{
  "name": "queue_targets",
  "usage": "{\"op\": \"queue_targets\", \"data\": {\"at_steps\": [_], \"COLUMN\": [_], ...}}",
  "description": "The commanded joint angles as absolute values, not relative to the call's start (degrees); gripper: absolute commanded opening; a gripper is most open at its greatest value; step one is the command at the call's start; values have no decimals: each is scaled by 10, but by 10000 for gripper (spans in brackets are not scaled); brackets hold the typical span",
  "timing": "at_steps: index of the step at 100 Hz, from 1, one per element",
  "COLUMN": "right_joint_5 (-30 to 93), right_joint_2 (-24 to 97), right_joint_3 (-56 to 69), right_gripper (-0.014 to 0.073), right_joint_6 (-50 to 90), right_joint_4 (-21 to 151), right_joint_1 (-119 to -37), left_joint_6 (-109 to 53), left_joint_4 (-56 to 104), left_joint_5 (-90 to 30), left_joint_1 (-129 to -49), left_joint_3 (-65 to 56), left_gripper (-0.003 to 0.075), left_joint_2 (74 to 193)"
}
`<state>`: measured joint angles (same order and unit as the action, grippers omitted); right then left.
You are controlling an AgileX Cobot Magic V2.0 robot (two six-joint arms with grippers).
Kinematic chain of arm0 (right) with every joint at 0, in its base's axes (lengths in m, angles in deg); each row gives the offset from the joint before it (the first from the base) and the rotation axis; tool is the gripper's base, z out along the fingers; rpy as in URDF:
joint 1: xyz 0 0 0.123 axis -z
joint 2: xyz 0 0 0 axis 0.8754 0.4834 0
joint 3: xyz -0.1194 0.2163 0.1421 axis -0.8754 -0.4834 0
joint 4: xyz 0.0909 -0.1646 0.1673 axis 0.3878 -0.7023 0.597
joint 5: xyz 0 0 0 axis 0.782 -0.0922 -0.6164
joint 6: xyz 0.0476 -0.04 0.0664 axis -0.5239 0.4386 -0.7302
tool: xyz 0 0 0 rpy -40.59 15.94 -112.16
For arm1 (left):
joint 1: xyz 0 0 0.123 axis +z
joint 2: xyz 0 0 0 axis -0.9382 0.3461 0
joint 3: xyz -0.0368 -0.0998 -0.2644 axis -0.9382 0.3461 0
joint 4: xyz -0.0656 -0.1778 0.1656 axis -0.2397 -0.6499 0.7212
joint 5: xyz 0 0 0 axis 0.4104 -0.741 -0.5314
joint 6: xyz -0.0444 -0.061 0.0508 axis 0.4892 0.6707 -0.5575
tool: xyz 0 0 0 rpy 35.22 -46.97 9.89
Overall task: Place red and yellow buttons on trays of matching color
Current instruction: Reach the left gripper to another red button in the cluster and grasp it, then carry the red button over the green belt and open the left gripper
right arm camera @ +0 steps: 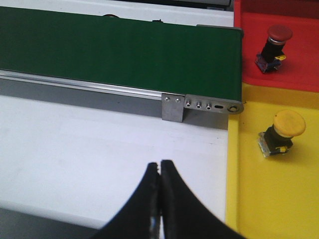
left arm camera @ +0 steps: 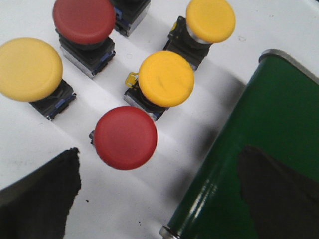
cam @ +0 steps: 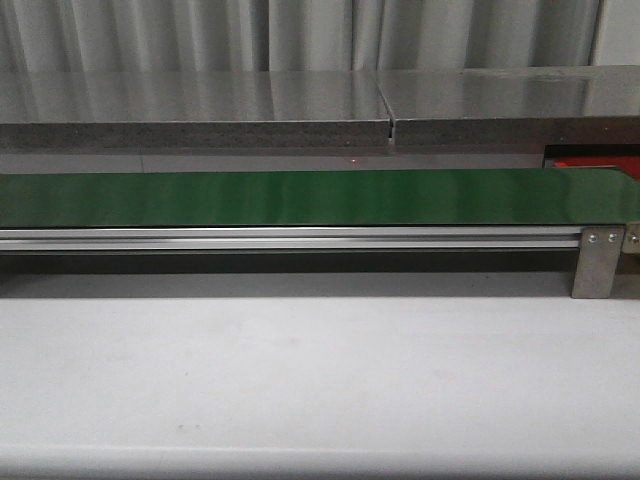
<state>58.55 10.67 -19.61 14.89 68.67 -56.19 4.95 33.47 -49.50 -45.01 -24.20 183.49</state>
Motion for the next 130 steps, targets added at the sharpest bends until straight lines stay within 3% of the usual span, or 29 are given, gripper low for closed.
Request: {"op": "queue_targets", "data": {"at_steps": [1,73,130], "right_joint_5": [546,546,546], "right_joint_2": [106,106,106], "right_joint_3": [-181,-181,-181], "right_gripper": [-67,-67,-67], "right_joint_6": [150,150,150], "right_joint_4": [693,693,693], "right_joint_1": [-563,-563,-563], "left_joint_6": [52,52,52], "left_joint_4": [335,336,336], "left_joint_5": [-480,-438,-445], "left_joint_1": [-450,-450,-450], "left_joint_3": [-271,-281,-282], "left_gripper": [589,568,37], "left_joint_2": [1823,1880,1873]}}
